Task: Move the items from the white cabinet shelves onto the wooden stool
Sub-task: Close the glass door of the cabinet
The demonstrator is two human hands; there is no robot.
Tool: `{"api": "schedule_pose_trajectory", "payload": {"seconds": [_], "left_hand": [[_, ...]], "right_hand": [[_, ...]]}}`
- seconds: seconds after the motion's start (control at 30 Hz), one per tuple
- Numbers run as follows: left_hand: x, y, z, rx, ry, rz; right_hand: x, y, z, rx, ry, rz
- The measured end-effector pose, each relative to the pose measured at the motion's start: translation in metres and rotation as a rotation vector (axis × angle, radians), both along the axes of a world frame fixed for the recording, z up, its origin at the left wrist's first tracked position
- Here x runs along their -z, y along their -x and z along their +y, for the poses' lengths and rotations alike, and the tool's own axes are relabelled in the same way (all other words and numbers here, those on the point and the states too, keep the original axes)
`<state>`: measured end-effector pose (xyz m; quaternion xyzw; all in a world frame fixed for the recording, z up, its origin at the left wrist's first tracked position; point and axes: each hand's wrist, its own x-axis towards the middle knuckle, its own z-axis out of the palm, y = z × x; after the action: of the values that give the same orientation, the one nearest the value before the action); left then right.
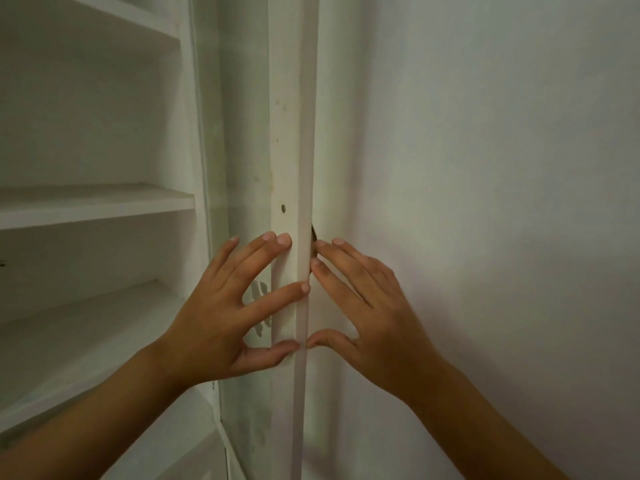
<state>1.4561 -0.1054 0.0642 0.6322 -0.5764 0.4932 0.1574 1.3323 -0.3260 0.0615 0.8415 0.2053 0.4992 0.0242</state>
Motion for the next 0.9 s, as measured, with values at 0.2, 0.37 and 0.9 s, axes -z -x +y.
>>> {"api": "schedule_pose_trajectory", "payload": {"seconds": [0.2,0.37,0.9], "left_hand": [[0.001,0.006,0.045,0.018,0.014,0.008],[0.001,0.006,0.085,0.012,0.023,-0.004],[0.008,0.001,0.193,-0.090,0.123,0.015]], "right_hand": [[-0.006,0.002,0.042,-0.051,0.007,-0.001],[-0.009,-0.001,0.079,-0.080,0.005,0.028],[-0.034,-0.045,0.184,-0.240,0.011,-0.065]]}}
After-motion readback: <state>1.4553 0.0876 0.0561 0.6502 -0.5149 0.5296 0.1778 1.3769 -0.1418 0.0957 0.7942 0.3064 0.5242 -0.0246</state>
